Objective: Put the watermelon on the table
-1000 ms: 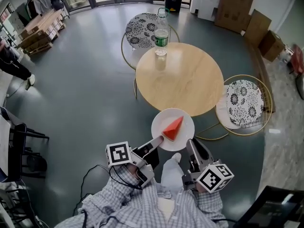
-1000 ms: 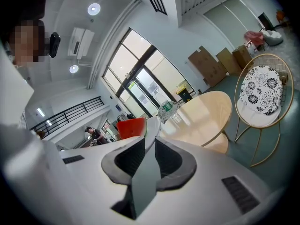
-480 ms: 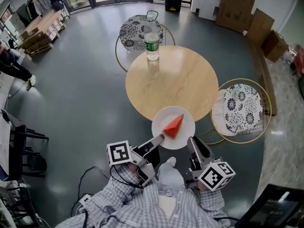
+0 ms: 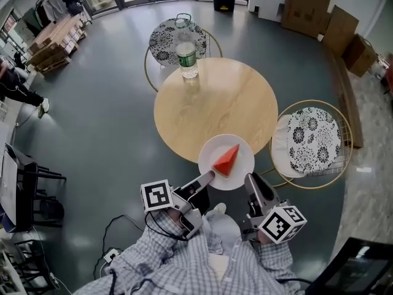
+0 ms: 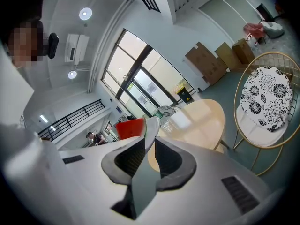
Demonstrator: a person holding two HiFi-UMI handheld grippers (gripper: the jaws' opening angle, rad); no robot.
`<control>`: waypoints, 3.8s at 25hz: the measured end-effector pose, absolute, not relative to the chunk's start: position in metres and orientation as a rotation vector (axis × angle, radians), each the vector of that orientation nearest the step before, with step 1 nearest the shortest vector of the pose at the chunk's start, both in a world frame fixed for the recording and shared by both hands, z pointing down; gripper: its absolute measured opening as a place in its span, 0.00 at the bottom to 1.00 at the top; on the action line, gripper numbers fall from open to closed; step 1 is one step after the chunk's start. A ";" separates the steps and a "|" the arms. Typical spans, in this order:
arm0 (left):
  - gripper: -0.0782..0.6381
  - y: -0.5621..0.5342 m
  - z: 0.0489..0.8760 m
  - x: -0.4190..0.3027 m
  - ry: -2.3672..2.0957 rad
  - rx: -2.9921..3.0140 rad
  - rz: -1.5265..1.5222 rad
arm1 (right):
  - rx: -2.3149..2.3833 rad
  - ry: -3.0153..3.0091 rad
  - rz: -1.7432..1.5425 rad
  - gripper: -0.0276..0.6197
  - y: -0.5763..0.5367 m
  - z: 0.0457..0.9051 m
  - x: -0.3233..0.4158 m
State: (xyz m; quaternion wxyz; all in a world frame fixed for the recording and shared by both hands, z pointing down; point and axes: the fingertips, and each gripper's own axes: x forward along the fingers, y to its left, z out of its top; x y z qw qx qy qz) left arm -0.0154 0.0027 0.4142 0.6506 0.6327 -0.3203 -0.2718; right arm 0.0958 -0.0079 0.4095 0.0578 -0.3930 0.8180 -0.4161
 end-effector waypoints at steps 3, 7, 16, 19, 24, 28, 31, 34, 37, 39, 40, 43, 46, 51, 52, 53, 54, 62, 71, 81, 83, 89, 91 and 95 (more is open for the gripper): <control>0.14 -0.003 0.418 -0.008 -0.725 1.432 -0.605 | -1.211 2.463 -1.266 0.15 -0.013 0.412 0.104; 0.14 -0.014 0.424 0.005 -0.706 1.440 -0.574 | -1.251 2.421 -1.271 0.15 -0.019 0.420 0.116; 0.14 -0.042 0.443 0.028 -0.644 1.438 -0.518 | -1.353 2.341 -1.278 0.15 -0.040 0.437 0.140; 0.14 -0.053 0.450 0.034 -0.631 1.428 -0.496 | -1.370 2.313 -1.273 0.15 -0.050 0.444 0.146; 0.14 -0.072 0.462 0.045 -0.605 1.451 -0.438 | -1.410 2.260 -1.298 0.15 -0.062 0.456 0.156; 0.14 -0.084 0.477 0.052 -0.601 1.435 -0.418 | -1.449 2.255 -1.327 0.15 -0.072 0.471 0.163; 0.14 -0.091 0.491 0.056 -0.603 1.424 -0.405 | -1.467 2.254 -1.346 0.15 -0.080 0.483 0.167; 0.14 -0.099 0.505 0.056 -0.612 1.421 -0.378 | -1.479 2.255 -1.368 0.15 -0.087 0.497 0.168; 0.14 -0.105 0.523 0.052 -0.640 1.421 -0.317 | -1.489 2.258 -1.389 0.15 -0.096 0.510 0.167; 0.14 -0.108 0.533 0.050 -0.647 1.407 -0.299 | -1.493 2.260 -1.403 0.15 -0.100 0.517 0.166; 0.14 -0.110 0.537 0.050 -0.649 1.401 -0.291 | -1.498 2.261 -1.410 0.15 -0.101 0.521 0.166; 0.14 -0.119 0.545 0.053 -0.645 1.405 -0.280 | -1.519 2.247 -1.432 0.15 -0.107 0.531 0.168; 0.14 -0.127 0.553 0.054 -0.640 1.399 -0.270 | -1.541 2.227 -1.447 0.15 -0.114 0.540 0.169; 0.14 -0.137 0.569 0.057 -0.635 1.382 -0.248 | -1.577 2.203 -1.477 0.15 -0.123 0.556 0.171; 0.14 -0.140 0.572 0.058 -0.636 1.381 -0.240 | -1.584 2.201 -1.482 0.15 -0.125 0.559 0.172; 0.14 -0.142 0.575 0.058 -0.634 1.378 -0.237 | -1.590 2.200 -1.487 0.15 -0.127 0.562 0.172; 0.14 -0.145 0.578 0.059 -0.630 1.376 -0.238 | -1.597 2.197 -1.493 0.15 -0.129 0.566 0.173; 0.14 -0.158 0.602 0.060 -0.646 1.347 -0.175 | -1.639 2.173 -1.550 0.15 -0.142 0.589 0.174; 0.14 -0.162 0.614 0.064 -0.670 1.310 -0.119 | -1.689 2.162 -1.608 0.15 -0.146 0.605 0.177; 0.14 -0.163 0.621 0.063 -0.691 1.301 -0.074 | -1.733 2.164 -1.657 0.15 -0.145 0.614 0.176; 0.14 -0.164 0.621 0.063 -0.694 1.295 -0.080 | -1.738 2.180 -1.632 0.15 -0.146 0.612 0.175; 0.14 -0.165 0.620 0.064 -0.692 1.305 -0.061 | -1.801 2.391 -1.488 0.15 -0.138 0.601 0.181; 0.14 -0.166 0.620 0.064 -0.691 1.305 -0.056 | -1.837 2.553 -1.386 0.15 -0.136 0.596 0.178; 0.14 -0.166 0.621 0.065 -0.694 1.300 -0.055 | -1.798 2.976 -1.058 0.15 -0.132 0.575 0.152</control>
